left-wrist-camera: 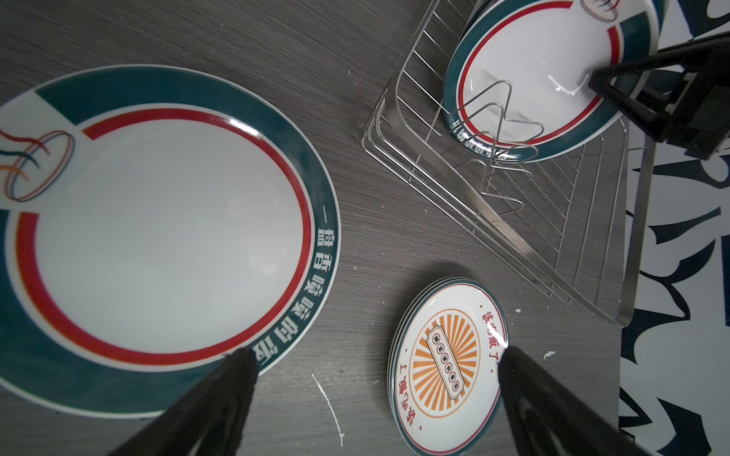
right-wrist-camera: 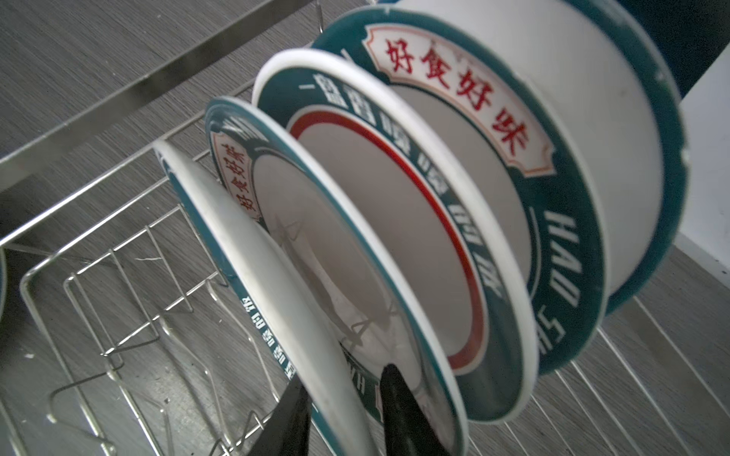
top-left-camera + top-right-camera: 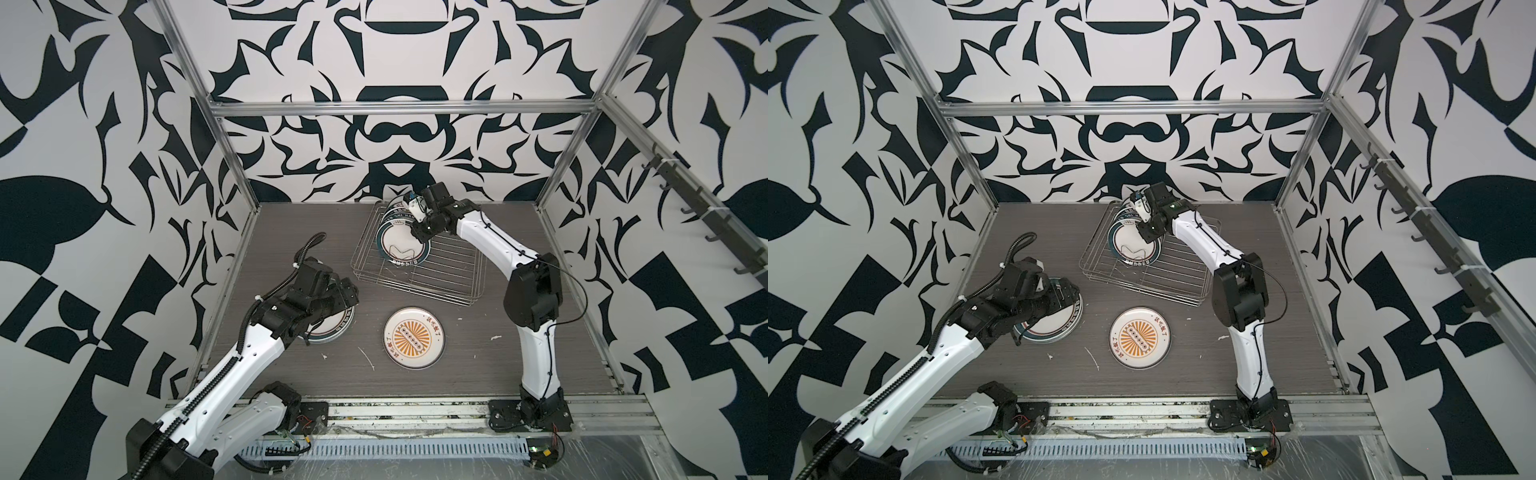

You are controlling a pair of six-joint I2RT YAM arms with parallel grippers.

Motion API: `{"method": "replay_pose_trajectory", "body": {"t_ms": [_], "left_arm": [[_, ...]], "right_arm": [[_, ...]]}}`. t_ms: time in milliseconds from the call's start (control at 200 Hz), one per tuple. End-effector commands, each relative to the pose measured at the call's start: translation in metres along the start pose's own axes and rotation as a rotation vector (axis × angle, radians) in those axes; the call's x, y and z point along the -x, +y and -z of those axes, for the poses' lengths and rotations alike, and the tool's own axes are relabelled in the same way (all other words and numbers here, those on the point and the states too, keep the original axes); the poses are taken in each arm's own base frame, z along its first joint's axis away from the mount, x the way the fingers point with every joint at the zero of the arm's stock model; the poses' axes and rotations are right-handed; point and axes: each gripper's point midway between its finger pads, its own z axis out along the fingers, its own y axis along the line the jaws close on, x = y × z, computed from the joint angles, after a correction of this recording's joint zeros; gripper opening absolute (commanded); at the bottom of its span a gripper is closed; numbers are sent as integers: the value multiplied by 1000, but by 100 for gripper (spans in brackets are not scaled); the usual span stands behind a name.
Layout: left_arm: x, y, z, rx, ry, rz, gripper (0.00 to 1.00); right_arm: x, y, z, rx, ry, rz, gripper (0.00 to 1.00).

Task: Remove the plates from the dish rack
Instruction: 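Open the left gripper and withdraw it while the right reaches into the rack, then grasp and lift the cloud-logo plate from the rack with the right while the left approaches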

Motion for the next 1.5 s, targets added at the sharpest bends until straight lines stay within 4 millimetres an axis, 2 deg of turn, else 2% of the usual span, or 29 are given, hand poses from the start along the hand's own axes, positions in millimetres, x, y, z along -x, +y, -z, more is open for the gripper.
{"method": "replay_pose_trajectory", "body": {"t_ms": [0,185,460,695,920,1180,1390,1490,1500], "left_arm": [[6,4,3,8,-44,49,99],[6,4,4,-23,-69,101,99],[6,5,2,-19,-69,126,99],[0,0,-10,-42,-27,98,99],[-1,-4,-14,-60,-20,96,99],[8,-14,-5,-121,-75,41,99],[23,-30,-3,-181,-138,1,99],[32,-39,-6,-199,-160,-14,99],[33,-40,-7,-200,-161,-15,99]], "right_arm": [[14,9,9,56,-62,10,26],[11,15,5,116,-70,7,14],[9,13,9,114,-75,32,0],[15,0,27,71,-97,64,0],[38,-12,60,31,-185,70,0],[64,-9,119,5,-314,77,0],[68,2,172,17,-500,3,0],[65,4,191,38,-598,-105,0],[62,4,188,39,-596,-119,0]]}}
